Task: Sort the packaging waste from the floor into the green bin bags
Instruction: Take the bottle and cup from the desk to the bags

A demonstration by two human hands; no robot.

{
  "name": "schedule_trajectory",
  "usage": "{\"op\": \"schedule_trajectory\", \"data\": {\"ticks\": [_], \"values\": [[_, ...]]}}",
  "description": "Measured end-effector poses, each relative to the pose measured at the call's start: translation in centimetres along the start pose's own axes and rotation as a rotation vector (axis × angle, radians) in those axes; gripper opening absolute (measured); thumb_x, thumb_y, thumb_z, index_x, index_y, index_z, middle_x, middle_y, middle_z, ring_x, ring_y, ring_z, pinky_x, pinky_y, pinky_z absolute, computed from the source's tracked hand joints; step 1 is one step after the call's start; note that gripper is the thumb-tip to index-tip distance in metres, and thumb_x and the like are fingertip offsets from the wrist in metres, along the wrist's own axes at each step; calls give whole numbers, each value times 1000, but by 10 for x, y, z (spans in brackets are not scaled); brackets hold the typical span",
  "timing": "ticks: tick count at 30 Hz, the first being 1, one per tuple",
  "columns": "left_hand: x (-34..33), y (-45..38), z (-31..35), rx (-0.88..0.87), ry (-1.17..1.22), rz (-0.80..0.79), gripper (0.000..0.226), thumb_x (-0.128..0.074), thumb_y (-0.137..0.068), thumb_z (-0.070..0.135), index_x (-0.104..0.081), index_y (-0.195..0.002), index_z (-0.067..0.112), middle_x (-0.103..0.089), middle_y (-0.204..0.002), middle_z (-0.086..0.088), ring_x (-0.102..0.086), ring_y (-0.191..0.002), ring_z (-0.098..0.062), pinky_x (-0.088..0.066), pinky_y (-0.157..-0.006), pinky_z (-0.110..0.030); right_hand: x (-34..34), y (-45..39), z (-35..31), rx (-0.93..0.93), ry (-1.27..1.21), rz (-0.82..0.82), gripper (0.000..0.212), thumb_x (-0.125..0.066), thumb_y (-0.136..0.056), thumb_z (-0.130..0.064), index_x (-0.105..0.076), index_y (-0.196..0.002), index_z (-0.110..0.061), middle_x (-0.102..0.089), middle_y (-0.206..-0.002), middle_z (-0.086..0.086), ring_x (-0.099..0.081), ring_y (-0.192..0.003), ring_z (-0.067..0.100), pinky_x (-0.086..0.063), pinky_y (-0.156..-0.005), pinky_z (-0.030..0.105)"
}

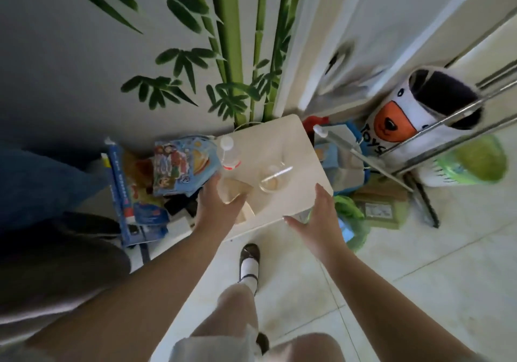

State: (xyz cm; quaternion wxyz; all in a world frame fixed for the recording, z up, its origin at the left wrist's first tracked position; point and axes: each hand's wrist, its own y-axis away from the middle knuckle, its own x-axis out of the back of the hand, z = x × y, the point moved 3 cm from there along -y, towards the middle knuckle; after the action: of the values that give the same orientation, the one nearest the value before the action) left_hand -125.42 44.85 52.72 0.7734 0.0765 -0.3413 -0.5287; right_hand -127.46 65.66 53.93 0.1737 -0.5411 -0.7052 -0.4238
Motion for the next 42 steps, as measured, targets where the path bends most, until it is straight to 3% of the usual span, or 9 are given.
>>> {"op": "schedule_trajectory", "data": {"ticks": [3, 7, 11, 17, 24, 31, 36, 42], "values": [[-17, -41, -10, 36, -22, 112, 88, -73, -72, 43, -23, -144, 31, -30, -149, 1, -31, -136, -21, -31, -111, -41, -28, -51, 24, 47, 112, -32, 108, -76, -72, -39, -9, -147, 0, -13, -155, 18, -12, -145, 29, -15, -117, 37], [-35, -88, -24, 70, -69, 191, 96, -70, -73, 48, -10, -146, 34, -20, -154, 1, -26, -140, -24, -32, -111, -48, -57, -106, 44, 181, 189, -44, 115, -80, -66, -41, -9, -147, 1, -13, -155, 19, -15, -144, 32, -13, -116, 34], [-46, -129, -37, 14, -156, 237, 103, -69, -72, 56, -3, -148, 34, -10, -158, 2, -15, -145, -23, -25, -114, -52, -79, -151, 52, 311, 230, -51, 120, -83, -58, -45, -16, -146, 1, -20, -153, 22, -22, -142, 35, -19, -115, 37], [-52, -152, -44, -82, -215, 284, 84, -73, -72, 47, -29, -141, 27, -40, -142, -1, -38, -131, -20, -34, -110, -45, -98, -179, 55, 502, 271, -100, 109, -83, -56, -47, -30, -144, -9, -25, -153, 16, -29, -140, 32, -30, -111, 39], [-42, -151, -45, -108, -182, 318, 79, -77, -69, 44, -40, -133, 18, -52, -131, -2, -48, -123, -19, -42, -105, -42, -97, -180, 48, 519, 251, -149, 106, -79, -63, -45, -22, -147, -12, -23, -153, 9, -26, -141, 25, -40, -103, 34], [-23, -96, -25, -99, -70, 360, 76, -76, -70, 44, -35, -133, 26, -50, -130, 1, -49, -119, -15, -44, -98, -32, -47, -144, 26, 591, 233, -135, 105, -78, -64, -48, -22, -146, -13, -25, -151, 8, -27, -141, 23, -41, -102, 34], [-4, -18, -10, -80, 46, 397, 89, -75, -61, 56, -35, -135, 25, -51, -131, 1, -50, -122, -17, -47, -100, -43, 1, -91, 1, 643, 254, -179, 104, -77, -64, -49, -20, -146, -19, -25, -152, 4, -21, -142, 18, -35, -107, 33], [-1, 125, -20, -50, 140, 538, 76, -83, -63, 37, -44, -127, 26, -51, -122, 3, -51, -114, -18, -47, -96, -45, 53, 8, -20, 767, 252, -323, 104, -81, -65, -39, -19, -146, -15, -28, -149, 5, -27, -138, 20, -33, -110, 34]]}}
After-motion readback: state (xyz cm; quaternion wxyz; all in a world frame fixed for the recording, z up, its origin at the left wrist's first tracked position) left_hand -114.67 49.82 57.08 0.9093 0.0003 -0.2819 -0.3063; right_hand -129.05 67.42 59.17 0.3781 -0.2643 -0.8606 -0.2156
